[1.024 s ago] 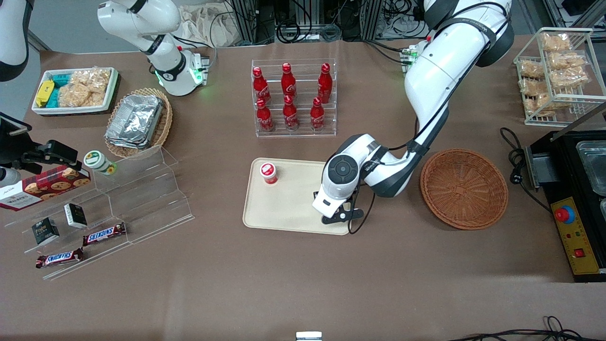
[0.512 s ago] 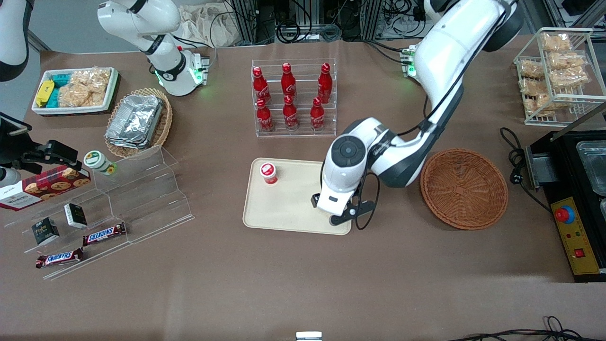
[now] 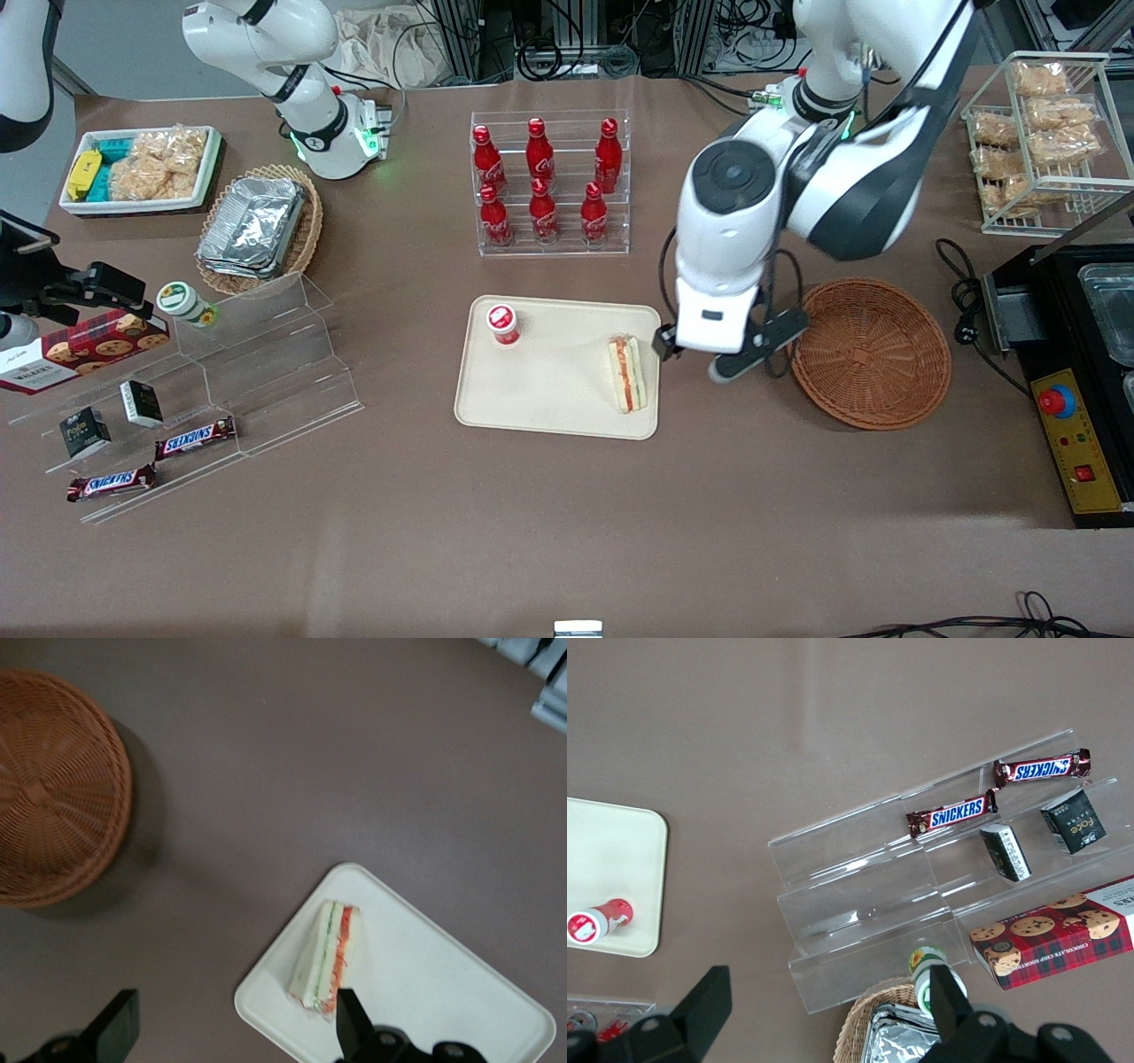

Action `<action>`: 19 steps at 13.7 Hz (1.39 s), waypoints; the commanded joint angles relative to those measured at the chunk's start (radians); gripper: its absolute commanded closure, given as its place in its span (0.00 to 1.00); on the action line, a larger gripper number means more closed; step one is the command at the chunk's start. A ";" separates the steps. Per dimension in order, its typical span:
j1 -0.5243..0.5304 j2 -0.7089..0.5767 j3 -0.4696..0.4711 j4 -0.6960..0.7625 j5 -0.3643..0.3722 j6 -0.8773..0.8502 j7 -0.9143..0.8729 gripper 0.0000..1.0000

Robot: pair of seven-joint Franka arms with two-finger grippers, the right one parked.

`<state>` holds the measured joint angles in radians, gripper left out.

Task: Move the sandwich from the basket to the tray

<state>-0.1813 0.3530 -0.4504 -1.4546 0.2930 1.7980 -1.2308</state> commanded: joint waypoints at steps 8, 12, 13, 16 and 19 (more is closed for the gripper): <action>0.410 -0.339 0.001 -0.128 -0.287 -0.259 0.825 0.00; 0.558 -0.417 0.002 -0.199 -0.311 -0.275 1.095 0.00; 0.578 -0.436 0.002 -0.214 -0.314 -0.273 1.134 0.00; 0.628 -0.463 0.004 -0.219 -0.331 -0.298 1.145 0.00; 0.645 -0.460 0.004 -0.179 -0.342 -0.324 1.160 0.00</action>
<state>0.4406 -0.0865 -0.4376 -1.6411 -0.0284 1.4979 -0.0962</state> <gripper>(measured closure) 0.000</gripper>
